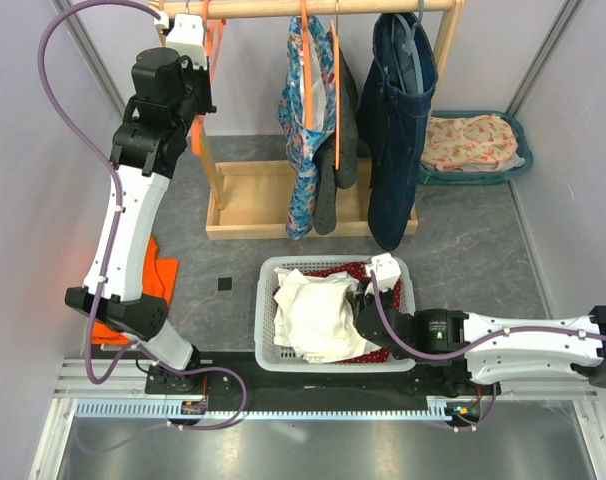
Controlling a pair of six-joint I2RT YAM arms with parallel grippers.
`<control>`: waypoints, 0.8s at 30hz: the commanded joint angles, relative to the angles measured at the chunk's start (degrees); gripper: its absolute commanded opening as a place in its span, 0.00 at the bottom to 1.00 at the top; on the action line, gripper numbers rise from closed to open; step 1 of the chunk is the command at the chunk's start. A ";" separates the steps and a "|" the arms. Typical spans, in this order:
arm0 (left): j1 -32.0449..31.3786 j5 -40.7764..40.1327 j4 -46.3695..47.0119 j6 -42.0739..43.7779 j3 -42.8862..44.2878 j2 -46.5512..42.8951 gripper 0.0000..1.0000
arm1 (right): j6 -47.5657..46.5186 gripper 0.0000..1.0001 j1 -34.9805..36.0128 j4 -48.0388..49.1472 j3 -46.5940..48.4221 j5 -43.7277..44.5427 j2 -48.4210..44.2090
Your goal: Remove the skirt from the hanger
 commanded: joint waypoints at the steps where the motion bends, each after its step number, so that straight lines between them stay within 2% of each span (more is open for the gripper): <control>1: -0.12 0.38 1.62 -1.04 -1.93 -1.91 0.02 | 1.44 0.00 -0.20 -2.00 0.58 1.79 -2.03; 2: -0.12 0.55 1.44 -0.95 -1.94 -2.09 0.05 | 1.44 0.00 -0.20 -2.35 0.58 1.87 -2.21; 4: -0.03 0.99 1.00 -0.95 -2.02 -3.05 0.21 | 1.35 0.00 -0.20 -2.52 0.76 1.96 -2.47; 5: -0.12 1.52 0.83 -0.78 -1.94 -3.49 0.50 | 1.26 0.00 -0.20 -2.61 0.85 1.88 -2.47; 7: -0.12 1.61 0.82 -0.95 -2.02 -4.89 0.75 | 1.26 0.02 -0.19 -2.70 1.11 1.96 -2.12; 8: -0.12 1.18 0.82 -0.95 -1.94 -5.34 0.93 | 1.09 0.08 -0.20 -2.79 1.29 1.96 -1.95; 9: -0.12 1.00 0.82 -0.87 -1.85 -5.78 0.99 | 1.00 0.14 -0.11 -2.88 1.55 1.96 -1.77; 10: -0.12 0.82 0.82 -0.86 -1.85 -6.30 1.00 | 0.91 0.22 -0.19 -2.96 1.99 1.96 -1.33; 11: -0.12 0.56 0.82 -0.95 -1.85 -7.44 0.99 | 0.73 0.40 -0.20 -3.14 2.16 2.05 -1.16; 14: -0.12 1.17 1.17 -2.96 -2.02 -11.12 1.00 | 0.82 0.57 -0.28 -4.28 3.04 2.67 -0.28; 17: -0.12 5.10 3.11 -8.04 -2.47 -15.00 1.00 | 1.87 0.67 -0.72 -5.95 3.57 3.72 1.39; 19: -0.12 8.71 -1.63 -11.04 5.04 -13.26 1.00 | 4.49 0.68 -1.33 -8.83 4.36 4.07 3.66; 23: -0.64 22.32 -1.90 -16.41 10.01 -10.36 1.00 | 8.20 0.70 -1.69 -11.66 5.07 4.87 6.84; 24: -1.17 23.22 -1.73 -16.77 10.45 -9.48 1.00 | 8.46 0.70 -1.69 -11.75 5.07 4.95 7.11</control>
